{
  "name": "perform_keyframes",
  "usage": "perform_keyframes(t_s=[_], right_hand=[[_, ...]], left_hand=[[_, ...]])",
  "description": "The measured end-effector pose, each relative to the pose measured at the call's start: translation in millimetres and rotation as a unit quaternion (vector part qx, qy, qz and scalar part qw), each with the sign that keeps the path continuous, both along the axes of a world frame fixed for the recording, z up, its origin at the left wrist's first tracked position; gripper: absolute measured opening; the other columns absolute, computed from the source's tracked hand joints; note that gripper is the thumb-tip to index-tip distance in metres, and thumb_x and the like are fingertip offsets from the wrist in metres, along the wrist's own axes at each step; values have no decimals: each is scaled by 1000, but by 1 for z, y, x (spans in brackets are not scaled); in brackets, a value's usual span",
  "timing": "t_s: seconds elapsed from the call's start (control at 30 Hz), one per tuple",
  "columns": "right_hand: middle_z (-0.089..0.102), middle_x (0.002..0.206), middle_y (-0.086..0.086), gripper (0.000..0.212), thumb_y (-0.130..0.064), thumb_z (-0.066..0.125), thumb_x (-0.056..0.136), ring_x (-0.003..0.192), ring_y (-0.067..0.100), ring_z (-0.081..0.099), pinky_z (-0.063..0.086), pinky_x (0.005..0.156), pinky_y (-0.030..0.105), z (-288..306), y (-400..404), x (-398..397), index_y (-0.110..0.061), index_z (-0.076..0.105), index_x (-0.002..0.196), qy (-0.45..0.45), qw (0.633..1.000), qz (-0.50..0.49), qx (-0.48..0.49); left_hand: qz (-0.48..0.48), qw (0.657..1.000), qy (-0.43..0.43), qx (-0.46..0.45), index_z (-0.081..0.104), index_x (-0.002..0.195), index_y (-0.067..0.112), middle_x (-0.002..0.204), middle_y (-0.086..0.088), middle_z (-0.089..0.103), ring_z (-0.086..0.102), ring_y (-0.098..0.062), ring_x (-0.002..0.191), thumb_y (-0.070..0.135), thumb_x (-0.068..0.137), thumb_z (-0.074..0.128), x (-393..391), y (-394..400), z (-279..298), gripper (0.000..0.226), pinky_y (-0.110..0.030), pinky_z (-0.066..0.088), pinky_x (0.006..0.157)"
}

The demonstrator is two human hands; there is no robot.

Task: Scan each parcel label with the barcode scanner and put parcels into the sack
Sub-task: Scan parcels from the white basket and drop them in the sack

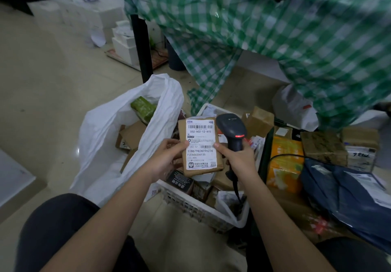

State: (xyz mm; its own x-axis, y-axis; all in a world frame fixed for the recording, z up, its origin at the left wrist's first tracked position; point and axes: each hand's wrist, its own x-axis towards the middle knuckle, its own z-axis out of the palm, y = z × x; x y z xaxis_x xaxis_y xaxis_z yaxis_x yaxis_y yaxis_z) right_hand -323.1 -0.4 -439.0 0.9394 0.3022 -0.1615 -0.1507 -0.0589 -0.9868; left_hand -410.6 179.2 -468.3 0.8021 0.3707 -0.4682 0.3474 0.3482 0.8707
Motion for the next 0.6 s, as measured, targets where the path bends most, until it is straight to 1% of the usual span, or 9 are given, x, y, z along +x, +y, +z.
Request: perform_keyframes(t_s=[0.1, 0.17, 0.23, 0.27, 0.33, 0.4, 0.47, 0.53, 0.6], right_hand=[[71, 82, 1, 28, -11, 81, 76, 68, 6, 68, 51, 63, 22, 4, -2, 2, -24, 61, 90, -24, 998, 26, -58], [69, 78, 3, 19, -26, 79, 79, 65, 12, 67, 53, 64, 31, 5, -4, 2, -28, 61, 84, -65, 987, 17, -144], [70, 72, 4, 12, -32, 74, 82, 59, 17, 67, 56, 65, 40, 9, -5, -3, -26, 64, 82, -71, 986, 5, -149], [70, 71, 4, 11, -31, 72, 84, 55, 17, 66, 54, 60, 38, 15, -6, -8, -22, 65, 85, -62, 989, 10, -131], [69, 68, 4, 14, -25, 69, 88, 48, 15, 60, 45, 50, 26, 25, -8, -17, -12, 65, 92, -37, 992, 48, -110], [66, 60, 1, 16, -22, 68, 89, 44, 12, 55, 42, 46, 21, 35, -9, -28, -7, 64, 89, -25, 988, 105, -110], [63, 53, -2, 21, -25, 68, 89, 44, 13, 52, 43, 48, 22, 39, -9, -37, -8, 64, 78, -29, 982, 133, -133], [60, 50, -2, 28, -27, 69, 88, 44, 15, 50, 43, 49, 24, 38, -8, -41, -11, 61, 66, -27, 980, 132, -147], [58, 51, 1, 32, -28, 69, 87, 45, 17, 49, 42, 51, 27, 38, -8, -43, -12, 60, 61, -18, 981, 126, -147]], left_hand=[[-36, 999, 9, 9, 36, 131, 20, 118, -5, 64, 66, -15, 97, 22, 86, 70, -9, 3, 7, 56, -32, 55, 71], [-18, 999, 0, 27, 35, 133, 18, 121, -2, 60, 65, -13, 98, 20, 86, 70, -12, 3, 12, 59, -32, 54, 72], [17, 999, -14, 41, 38, 133, 16, 122, -2, 58, 64, -14, 100, 21, 83, 73, -12, 6, 14, 61, -33, 54, 78], [32, 998, -15, 54, 40, 133, 17, 123, -3, 57, 63, -16, 103, 21, 81, 75, -11, 8, 15, 63, -34, 54, 82], [47, 996, -16, 77, 42, 134, 17, 126, -3, 55, 61, -19, 108, 22, 78, 78, -10, 12, 15, 67, -34, 54, 85], [55, 994, -24, 86, 43, 136, 15, 127, -3, 54, 61, -19, 107, 19, 78, 78, -10, 12, 17, 68, -27, 54, 76], [60, 994, -37, 87, 43, 137, 13, 125, -3, 53, 61, -13, 100, 16, 79, 77, -9, 11, 18, 67, -20, 53, 67], [62, 993, -46, 88, 42, 137, 13, 123, -2, 52, 60, -6, 94, 14, 81, 76, -9, 10, 19, 66, -17, 52, 63], [64, 993, -49, 89, 42, 137, 12, 123, -2, 51, 59, -3, 91, 13, 81, 75, -9, 10, 18, 65, -16, 52, 62]])
